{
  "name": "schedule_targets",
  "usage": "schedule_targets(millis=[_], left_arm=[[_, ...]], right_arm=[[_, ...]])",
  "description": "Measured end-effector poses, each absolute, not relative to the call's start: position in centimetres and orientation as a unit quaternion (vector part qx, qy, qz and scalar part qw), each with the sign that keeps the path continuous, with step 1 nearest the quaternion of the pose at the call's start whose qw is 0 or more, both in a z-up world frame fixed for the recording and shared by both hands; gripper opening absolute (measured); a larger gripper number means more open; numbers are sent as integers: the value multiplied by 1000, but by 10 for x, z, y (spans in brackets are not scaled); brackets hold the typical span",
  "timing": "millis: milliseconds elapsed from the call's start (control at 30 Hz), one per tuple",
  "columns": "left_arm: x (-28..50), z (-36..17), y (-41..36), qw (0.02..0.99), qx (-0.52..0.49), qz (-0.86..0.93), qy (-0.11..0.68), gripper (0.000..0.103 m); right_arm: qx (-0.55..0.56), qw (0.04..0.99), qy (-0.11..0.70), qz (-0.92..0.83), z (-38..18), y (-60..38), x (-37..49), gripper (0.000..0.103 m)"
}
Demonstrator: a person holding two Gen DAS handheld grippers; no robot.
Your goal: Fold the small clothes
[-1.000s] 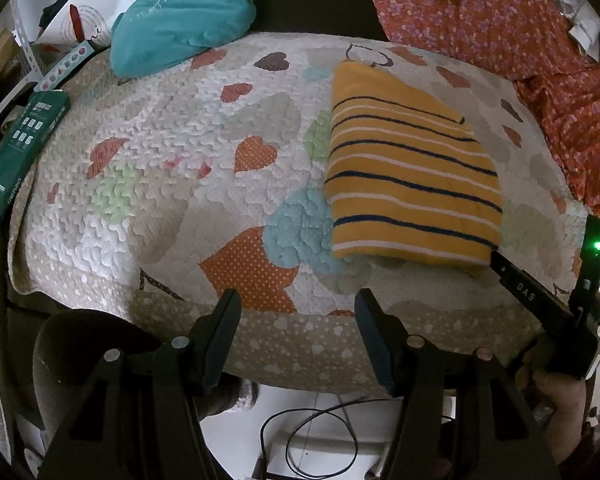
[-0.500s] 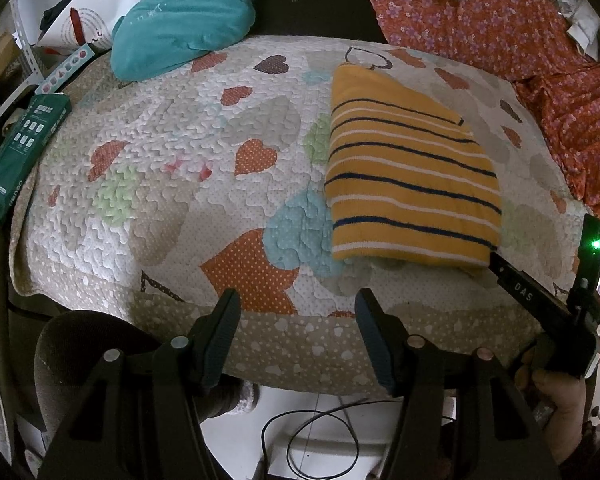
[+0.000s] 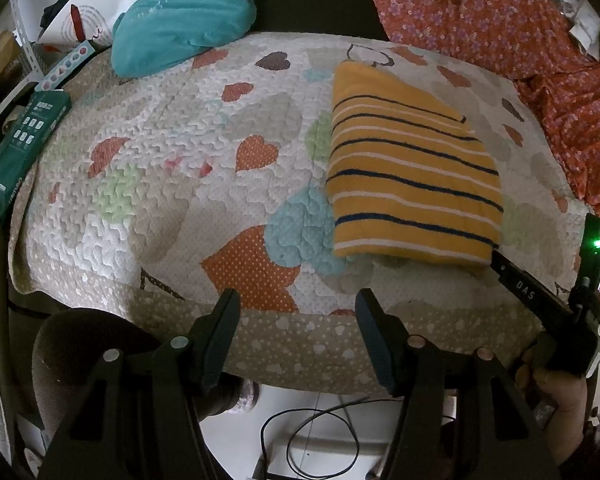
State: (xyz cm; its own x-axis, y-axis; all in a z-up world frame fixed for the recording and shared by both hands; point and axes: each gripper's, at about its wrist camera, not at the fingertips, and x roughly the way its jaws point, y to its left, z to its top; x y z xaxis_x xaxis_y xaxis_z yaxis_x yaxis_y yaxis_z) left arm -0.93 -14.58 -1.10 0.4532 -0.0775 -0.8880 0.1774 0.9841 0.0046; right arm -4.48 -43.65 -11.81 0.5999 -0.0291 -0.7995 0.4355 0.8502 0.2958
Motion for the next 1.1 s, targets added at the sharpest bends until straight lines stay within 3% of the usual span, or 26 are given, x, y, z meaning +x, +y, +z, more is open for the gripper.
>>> schedule_targets(millis=[800, 1100], left_arm=[[-3, -19, -141, 847, 39, -75, 524, 59], [57, -25, -134, 826, -65, -138, 543, 65]], right_arm=[[234, 862, 430, -132, -119, -438, -43, 79], [323, 877, 349, -66, -68, -486, -41, 81]])
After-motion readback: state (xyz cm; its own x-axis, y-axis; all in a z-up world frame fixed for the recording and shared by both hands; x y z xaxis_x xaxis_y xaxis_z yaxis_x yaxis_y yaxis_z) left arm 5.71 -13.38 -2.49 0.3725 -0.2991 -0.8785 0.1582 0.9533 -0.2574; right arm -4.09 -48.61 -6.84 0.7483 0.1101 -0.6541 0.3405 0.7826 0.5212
